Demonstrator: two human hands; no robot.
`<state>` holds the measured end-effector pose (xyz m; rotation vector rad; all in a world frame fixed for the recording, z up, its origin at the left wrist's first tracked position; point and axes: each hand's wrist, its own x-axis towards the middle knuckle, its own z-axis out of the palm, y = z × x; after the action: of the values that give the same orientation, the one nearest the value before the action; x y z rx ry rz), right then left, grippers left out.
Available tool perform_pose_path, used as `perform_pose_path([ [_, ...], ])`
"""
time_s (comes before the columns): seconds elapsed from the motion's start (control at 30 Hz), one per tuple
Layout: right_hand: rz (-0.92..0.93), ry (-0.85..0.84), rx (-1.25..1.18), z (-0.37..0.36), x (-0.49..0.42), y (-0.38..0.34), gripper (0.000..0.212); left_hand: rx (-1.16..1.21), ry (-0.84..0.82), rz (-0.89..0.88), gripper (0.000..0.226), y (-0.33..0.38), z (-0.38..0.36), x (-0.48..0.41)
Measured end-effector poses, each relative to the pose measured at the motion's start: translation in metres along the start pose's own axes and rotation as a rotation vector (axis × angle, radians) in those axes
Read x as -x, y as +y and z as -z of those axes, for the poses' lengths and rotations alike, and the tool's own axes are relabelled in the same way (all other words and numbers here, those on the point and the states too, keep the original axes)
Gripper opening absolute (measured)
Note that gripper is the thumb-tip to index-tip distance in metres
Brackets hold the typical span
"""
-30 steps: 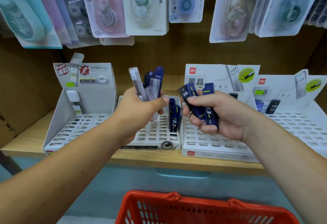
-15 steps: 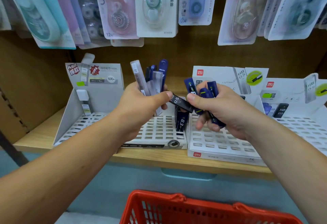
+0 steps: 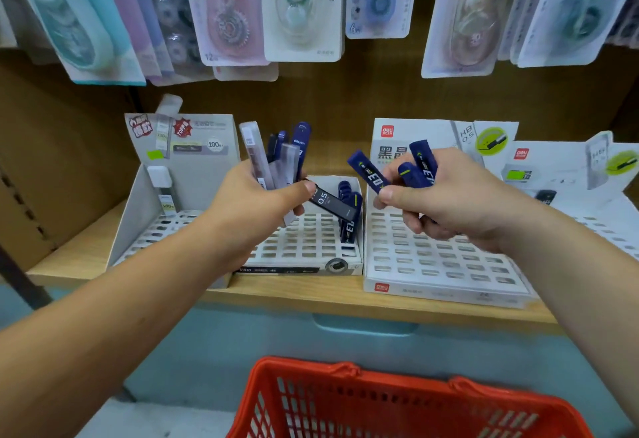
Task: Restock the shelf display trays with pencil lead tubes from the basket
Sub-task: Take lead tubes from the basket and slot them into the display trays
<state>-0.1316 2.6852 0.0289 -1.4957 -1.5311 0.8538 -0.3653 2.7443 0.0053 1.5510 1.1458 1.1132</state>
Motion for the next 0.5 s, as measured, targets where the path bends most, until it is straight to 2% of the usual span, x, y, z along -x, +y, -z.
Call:
perform_pose_path([
  [0.2,0.155,-0.001,0.381,0.002,0.005,-0.014,0.012,-0.127,0.04,0.001,0.018,-0.01,0.003,0.0],
  [0.37,0.157,0.151,0.384,-0.01,0.0,-0.02,0.024,-0.145,0.082,0.025,0.018,-0.017,0.004,-0.001],
  [0.5,0.156,0.163,0.367,-0.02,-0.009,-0.012,0.015,-0.127,0.08,0.018,0.018,-0.02,-0.002,-0.001],
])
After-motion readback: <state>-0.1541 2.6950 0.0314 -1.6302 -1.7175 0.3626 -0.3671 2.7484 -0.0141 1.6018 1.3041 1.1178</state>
